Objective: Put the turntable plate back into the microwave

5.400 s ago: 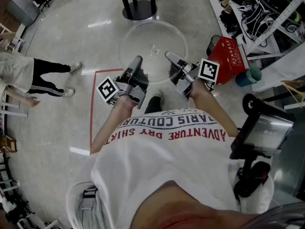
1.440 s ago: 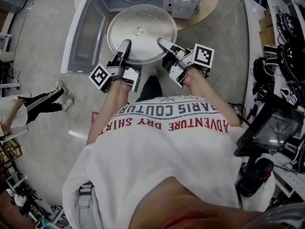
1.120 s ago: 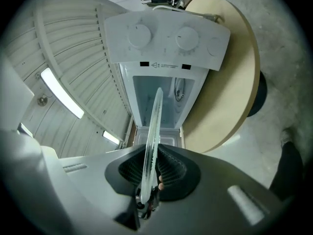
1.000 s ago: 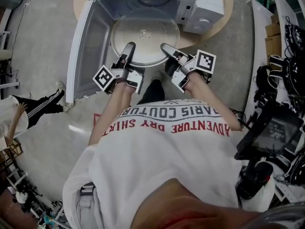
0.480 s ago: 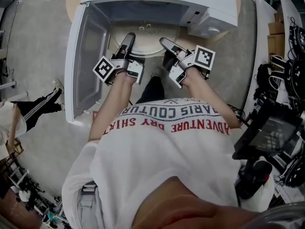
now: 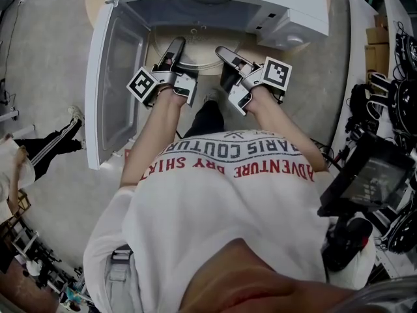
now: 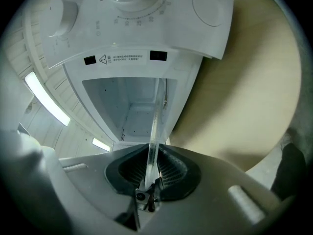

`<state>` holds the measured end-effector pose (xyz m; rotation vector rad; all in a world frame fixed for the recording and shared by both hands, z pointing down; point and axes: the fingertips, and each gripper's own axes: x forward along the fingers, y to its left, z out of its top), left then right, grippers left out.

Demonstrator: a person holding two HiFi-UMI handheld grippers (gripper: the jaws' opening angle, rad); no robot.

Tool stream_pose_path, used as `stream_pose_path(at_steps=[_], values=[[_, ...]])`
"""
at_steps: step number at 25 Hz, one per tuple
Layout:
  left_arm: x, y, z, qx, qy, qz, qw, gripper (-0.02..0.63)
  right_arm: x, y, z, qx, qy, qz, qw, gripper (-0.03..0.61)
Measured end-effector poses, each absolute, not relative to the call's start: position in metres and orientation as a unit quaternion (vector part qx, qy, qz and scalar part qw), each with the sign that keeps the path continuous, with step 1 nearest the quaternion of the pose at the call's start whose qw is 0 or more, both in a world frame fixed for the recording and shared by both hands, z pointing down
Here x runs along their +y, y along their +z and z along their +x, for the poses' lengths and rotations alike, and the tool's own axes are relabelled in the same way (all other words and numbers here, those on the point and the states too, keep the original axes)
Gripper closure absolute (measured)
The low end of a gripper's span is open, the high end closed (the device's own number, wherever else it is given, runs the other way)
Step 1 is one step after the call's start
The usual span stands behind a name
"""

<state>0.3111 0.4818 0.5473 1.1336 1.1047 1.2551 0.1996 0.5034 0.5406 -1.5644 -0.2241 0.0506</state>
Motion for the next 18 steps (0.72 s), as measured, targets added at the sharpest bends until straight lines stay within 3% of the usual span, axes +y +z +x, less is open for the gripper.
stream_pose_path(at_steps=[18], values=[[0.484, 0.554, 0.31, 0.451, 0.53, 0.484, 0.53, 0.587, 0.493, 0.549, 0.21, -0.094, 0.016, -0.684, 0.724, 0.552]])
